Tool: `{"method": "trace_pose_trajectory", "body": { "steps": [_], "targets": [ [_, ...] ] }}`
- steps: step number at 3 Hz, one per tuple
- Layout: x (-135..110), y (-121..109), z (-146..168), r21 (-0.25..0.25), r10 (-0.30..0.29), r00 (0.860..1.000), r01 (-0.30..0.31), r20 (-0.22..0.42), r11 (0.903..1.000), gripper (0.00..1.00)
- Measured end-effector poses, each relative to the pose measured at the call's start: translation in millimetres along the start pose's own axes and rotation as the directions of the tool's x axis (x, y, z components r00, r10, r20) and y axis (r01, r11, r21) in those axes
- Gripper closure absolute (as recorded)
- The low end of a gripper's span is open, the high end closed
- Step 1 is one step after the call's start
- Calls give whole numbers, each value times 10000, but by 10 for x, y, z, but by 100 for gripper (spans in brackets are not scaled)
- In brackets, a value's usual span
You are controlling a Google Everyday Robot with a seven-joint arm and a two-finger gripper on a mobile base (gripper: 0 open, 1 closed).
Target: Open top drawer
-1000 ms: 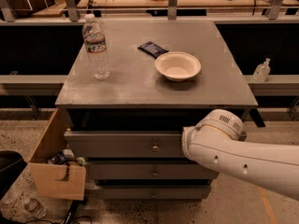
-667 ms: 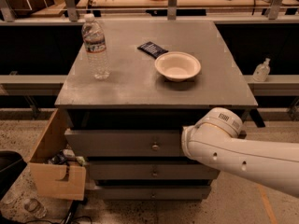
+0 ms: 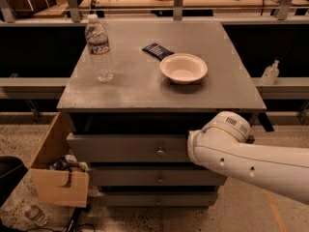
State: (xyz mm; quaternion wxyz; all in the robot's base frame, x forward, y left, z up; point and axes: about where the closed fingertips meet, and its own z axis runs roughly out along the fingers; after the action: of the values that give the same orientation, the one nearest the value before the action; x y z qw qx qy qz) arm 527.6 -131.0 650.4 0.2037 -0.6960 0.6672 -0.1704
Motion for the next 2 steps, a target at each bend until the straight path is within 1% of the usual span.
{"method": "trace_pose_trajectory", "body": {
  "steps": [2],
  "targets": [
    [0, 0, 0, -1, -1, 10000, 1, 0, 10000, 100]
  ]
}}
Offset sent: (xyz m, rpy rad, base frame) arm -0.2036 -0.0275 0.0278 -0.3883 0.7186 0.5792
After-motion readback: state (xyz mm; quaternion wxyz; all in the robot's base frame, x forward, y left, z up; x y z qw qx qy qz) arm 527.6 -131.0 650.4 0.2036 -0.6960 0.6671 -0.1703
